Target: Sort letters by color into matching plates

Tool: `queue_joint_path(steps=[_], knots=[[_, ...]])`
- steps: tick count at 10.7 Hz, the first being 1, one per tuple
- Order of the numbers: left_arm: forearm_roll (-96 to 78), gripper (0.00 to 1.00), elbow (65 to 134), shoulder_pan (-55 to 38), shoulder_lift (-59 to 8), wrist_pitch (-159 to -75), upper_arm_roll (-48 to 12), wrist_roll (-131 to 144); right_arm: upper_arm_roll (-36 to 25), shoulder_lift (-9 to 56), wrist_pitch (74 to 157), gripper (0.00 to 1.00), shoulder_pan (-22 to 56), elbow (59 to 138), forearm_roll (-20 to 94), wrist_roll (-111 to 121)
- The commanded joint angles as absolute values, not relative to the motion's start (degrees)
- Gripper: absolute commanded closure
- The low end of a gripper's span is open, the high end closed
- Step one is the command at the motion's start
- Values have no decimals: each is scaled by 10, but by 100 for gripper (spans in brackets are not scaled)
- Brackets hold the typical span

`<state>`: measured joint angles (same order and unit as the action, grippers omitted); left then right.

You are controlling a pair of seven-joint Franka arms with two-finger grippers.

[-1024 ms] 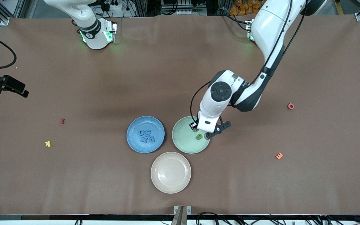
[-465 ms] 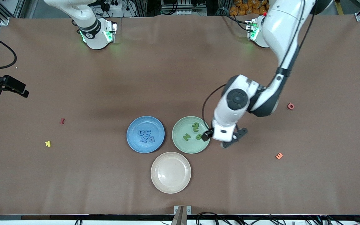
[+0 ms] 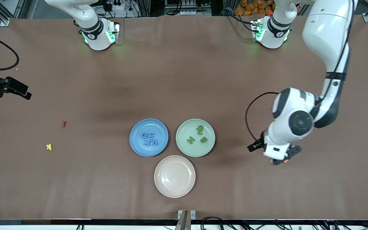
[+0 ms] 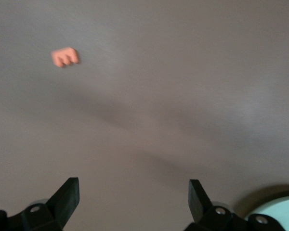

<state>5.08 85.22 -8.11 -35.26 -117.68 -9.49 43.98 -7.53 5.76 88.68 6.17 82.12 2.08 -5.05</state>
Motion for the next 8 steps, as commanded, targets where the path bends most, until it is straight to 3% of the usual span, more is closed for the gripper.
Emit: queue_joint_path(steps=[1, 4, 8], knots=[[53, 0, 914, -38, -289, -1115, -107, 340, -71, 57, 888, 0, 59, 822, 12, -54], [53, 0, 1041, -11, -186, -1121, -116, 308, -71, 57, 888, 0, 60, 822, 12, -54], [38, 0, 1149, 12, -82, -1129, -116, 230, -71, 57, 888, 0, 60, 822, 13, -53]])
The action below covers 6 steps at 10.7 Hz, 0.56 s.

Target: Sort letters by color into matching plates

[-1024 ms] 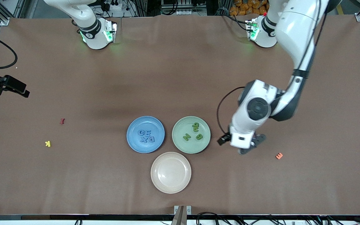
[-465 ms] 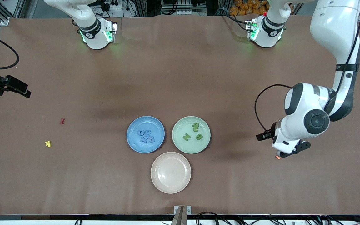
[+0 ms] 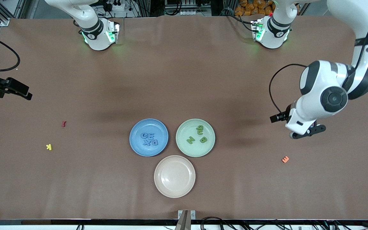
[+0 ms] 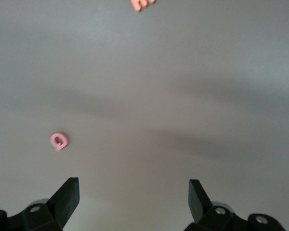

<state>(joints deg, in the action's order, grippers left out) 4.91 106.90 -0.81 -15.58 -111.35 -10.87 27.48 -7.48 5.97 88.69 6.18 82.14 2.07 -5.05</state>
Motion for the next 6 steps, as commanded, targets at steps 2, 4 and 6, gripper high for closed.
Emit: queue_joint_path(steps=[2, 4, 6], knots=[[35, 0, 1164, 19, -54, -1129, -116, 215, -71, 57, 888, 0, 60, 822, 12, -53], [21, 0, 1162, 18, -21, -1120, -113, 178, -71, 57, 888, 0, 60, 822, 13, -52], [20, 0, 1131, 15, -4, -1120, -101, 175, -71, 59, 888, 0, 60, 822, 12, -52]])
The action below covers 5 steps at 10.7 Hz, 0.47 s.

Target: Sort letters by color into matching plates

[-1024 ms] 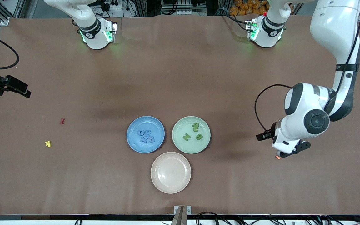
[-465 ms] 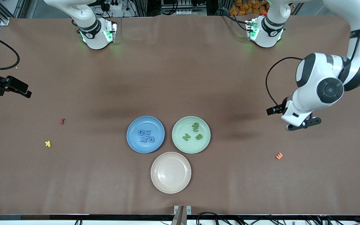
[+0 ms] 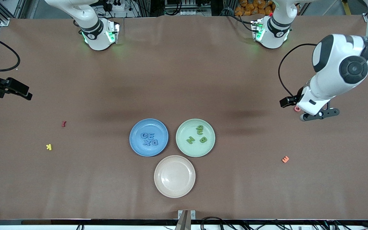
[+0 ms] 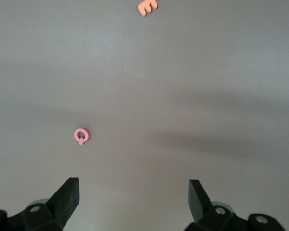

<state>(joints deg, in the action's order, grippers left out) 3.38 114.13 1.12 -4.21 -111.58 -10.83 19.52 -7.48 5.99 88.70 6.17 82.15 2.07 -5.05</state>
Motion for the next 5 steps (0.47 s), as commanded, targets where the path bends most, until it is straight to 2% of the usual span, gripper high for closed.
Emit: queue_joint_path(steps=[1, 3, 5], knots=[[20, 0, 1099, 12, -3, -1120, -85, 174, -71, 60, 888, 0, 60, 822, 13, -52], [25, 0, 1050, -21, 7, -1118, -48, 163, -71, 60, 888, 0, 60, 822, 13, -52], [26, 0, 1017, -20, 22, -1045, -45, 97, -71, 61, 888, 0, 64, 822, 12, -52]])
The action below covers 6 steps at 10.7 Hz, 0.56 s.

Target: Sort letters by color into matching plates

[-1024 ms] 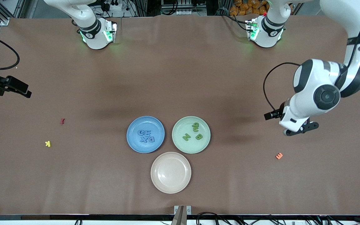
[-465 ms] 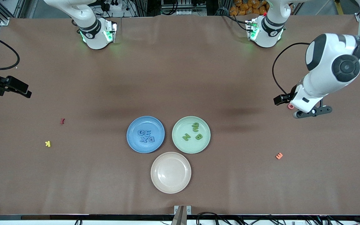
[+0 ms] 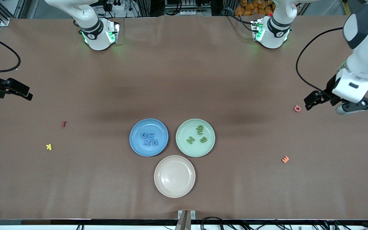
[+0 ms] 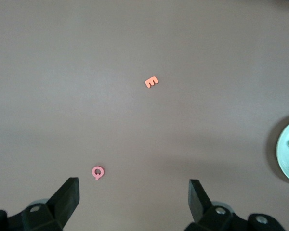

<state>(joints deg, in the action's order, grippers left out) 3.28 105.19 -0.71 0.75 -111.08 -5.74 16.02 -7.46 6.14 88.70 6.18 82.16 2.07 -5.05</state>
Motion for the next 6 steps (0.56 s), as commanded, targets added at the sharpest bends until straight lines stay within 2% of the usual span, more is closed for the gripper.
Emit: queue_joint_path(steps=[1, 3, 6], knots=[[26, 0, 988, -18, 23, -1001, -45, 62, -71, 62, 888, 0, 64, 822, 12, -52], [16, 0, 947, -18, 23, -934, -46, 47, -71, 62, 888, 0, 64, 822, 12, -52], [-16, 0, 916, -18, 23, -924, -45, 49, -71, 62, 888, 0, 64, 822, 12, -52]])
